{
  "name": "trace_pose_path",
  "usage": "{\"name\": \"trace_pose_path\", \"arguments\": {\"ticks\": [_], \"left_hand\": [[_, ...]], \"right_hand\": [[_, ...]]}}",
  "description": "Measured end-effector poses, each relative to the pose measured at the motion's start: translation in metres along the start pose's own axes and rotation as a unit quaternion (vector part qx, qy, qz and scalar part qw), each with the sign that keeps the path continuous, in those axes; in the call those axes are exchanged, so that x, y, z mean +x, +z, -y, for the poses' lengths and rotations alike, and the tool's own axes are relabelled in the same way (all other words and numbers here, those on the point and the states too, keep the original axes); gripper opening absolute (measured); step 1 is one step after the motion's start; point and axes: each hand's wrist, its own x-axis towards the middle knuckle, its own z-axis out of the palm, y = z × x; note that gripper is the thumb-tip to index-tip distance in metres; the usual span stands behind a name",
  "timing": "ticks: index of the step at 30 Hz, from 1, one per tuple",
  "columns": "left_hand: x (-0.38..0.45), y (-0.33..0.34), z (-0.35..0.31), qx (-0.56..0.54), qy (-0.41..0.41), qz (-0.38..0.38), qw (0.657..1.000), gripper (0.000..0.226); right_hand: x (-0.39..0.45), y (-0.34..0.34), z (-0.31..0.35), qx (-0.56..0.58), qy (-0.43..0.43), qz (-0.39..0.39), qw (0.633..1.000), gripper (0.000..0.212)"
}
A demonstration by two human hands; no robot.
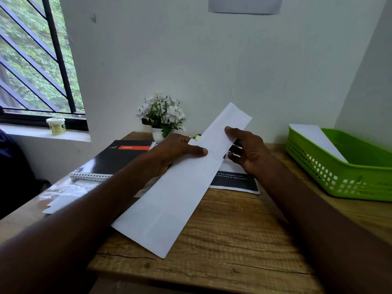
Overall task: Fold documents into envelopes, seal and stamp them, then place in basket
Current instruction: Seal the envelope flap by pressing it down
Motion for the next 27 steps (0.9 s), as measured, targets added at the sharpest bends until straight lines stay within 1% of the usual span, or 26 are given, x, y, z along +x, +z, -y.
{"name": "trace_pose_path", "arguments": {"ticks": [2, 6, 10, 12, 14, 17, 19, 23, 27], "left_hand": [[-0.0002, 0.0005, 0.0, 0.0, 0.001, -0.002, 1.0, 0.036], [-0.0011, -0.0001, -0.001, 0.003, -0.003, -0.01, 1.0, 0.041], [-0.0024, -0.0004, -0.0024, 0.003, -0.001, -0.009, 1.0, 0.04], [-0.0024, 0.0002, -0.0023, 0.005, -0.001, -0.009, 1.0, 0.04], [-0.0025, 0.0006, -0.002, 0.006, -0.002, -0.013, 1.0, 0.041], [-0.0032, 0.0002, -0.0014, 0.003, -0.003, -0.017, 1.0, 0.043], [-0.0035, 0.0003, -0.0017, 0.0, -0.003, -0.013, 1.0, 0.042], [-0.0044, 0.0016, -0.0035, 0.0, -0.002, -0.014, 1.0, 0.04], [-0.0051, 0.0016, -0.0035, 0.003, -0.004, -0.014, 1.0, 0.042]], "right_hand": [[0.0002, -0.001, -0.0001, -0.013, 0.0, -0.001, 1.0, 0.026], [-0.0026, 0.0008, -0.0025, -0.051, 0.013, 0.034, 0.998, 0.023], [-0.0012, 0.0006, -0.0001, 0.0, -0.005, 0.004, 1.0, 0.021], [0.0004, -0.0022, 0.0012, -0.002, -0.006, -0.002, 1.0, 0.019], [0.0001, -0.004, 0.0009, -0.031, 0.006, 0.016, 0.999, 0.02], [-0.0008, -0.0029, -0.0009, -0.069, 0.022, 0.05, 0.996, 0.028], [-0.0006, -0.0019, -0.0005, -0.057, 0.014, 0.048, 0.997, 0.028], [0.0023, -0.0036, 0.0011, -0.01, -0.012, 0.013, 1.0, 0.023], [0.0014, -0.0053, -0.0007, -0.064, 0.009, 0.038, 0.997, 0.019]]}}
